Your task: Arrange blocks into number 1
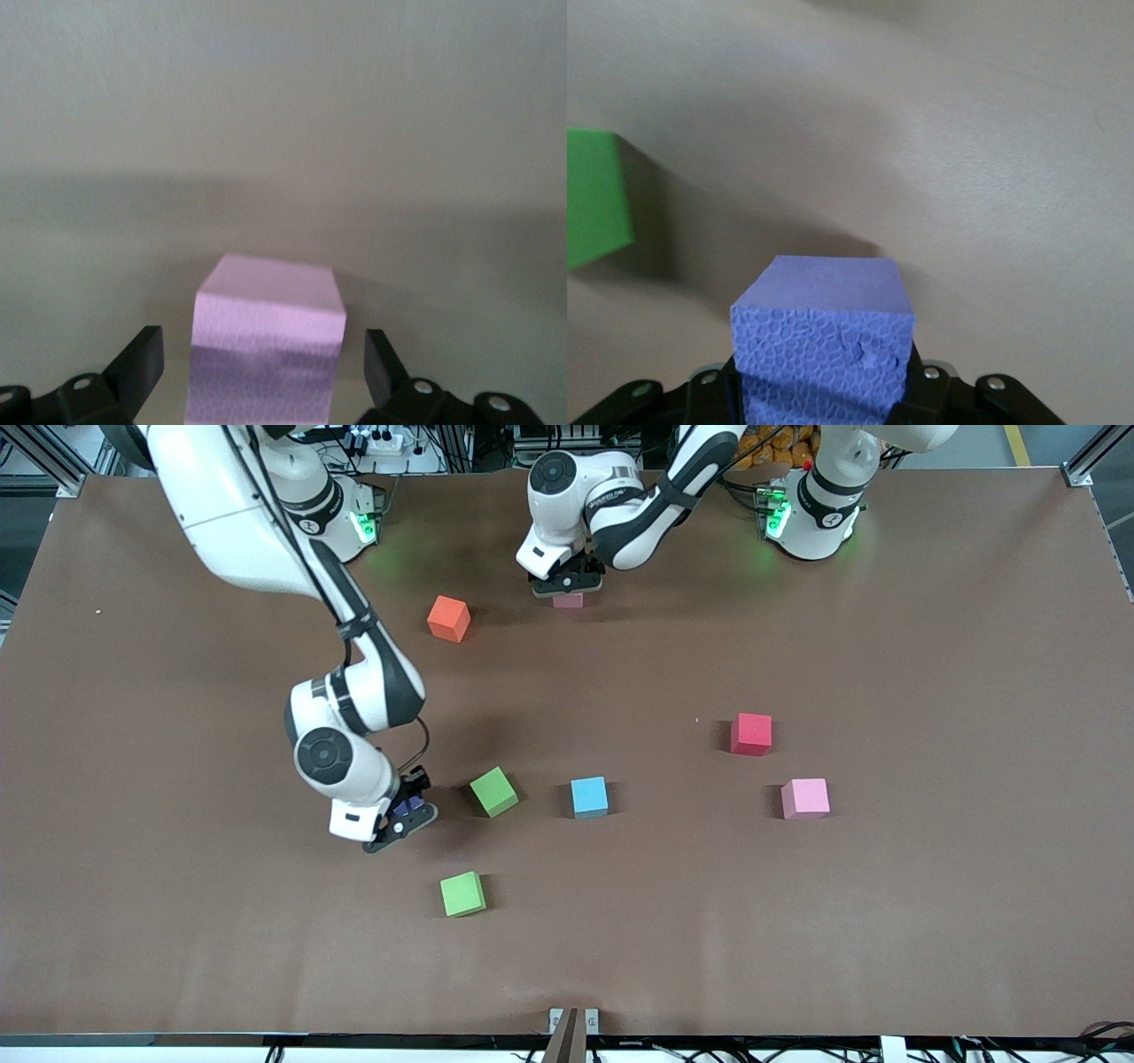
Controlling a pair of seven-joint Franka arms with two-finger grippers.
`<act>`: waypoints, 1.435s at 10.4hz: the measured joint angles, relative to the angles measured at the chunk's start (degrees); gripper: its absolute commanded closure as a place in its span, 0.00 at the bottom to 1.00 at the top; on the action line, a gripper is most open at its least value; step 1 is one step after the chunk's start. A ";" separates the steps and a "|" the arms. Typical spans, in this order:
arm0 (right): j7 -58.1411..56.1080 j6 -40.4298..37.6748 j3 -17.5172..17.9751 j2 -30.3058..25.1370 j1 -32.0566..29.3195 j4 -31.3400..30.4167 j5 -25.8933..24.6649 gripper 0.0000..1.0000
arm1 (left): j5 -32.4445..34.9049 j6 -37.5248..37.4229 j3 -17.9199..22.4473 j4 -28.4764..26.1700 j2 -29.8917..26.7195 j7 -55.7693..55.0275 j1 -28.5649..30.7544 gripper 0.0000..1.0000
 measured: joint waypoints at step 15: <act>51.90 3.94 0.51 -13.24 33.67 -19.52 16.00 1.00 | 0.32 -4.47 22.35 2.11 -5.48 67.77 25.44 0.00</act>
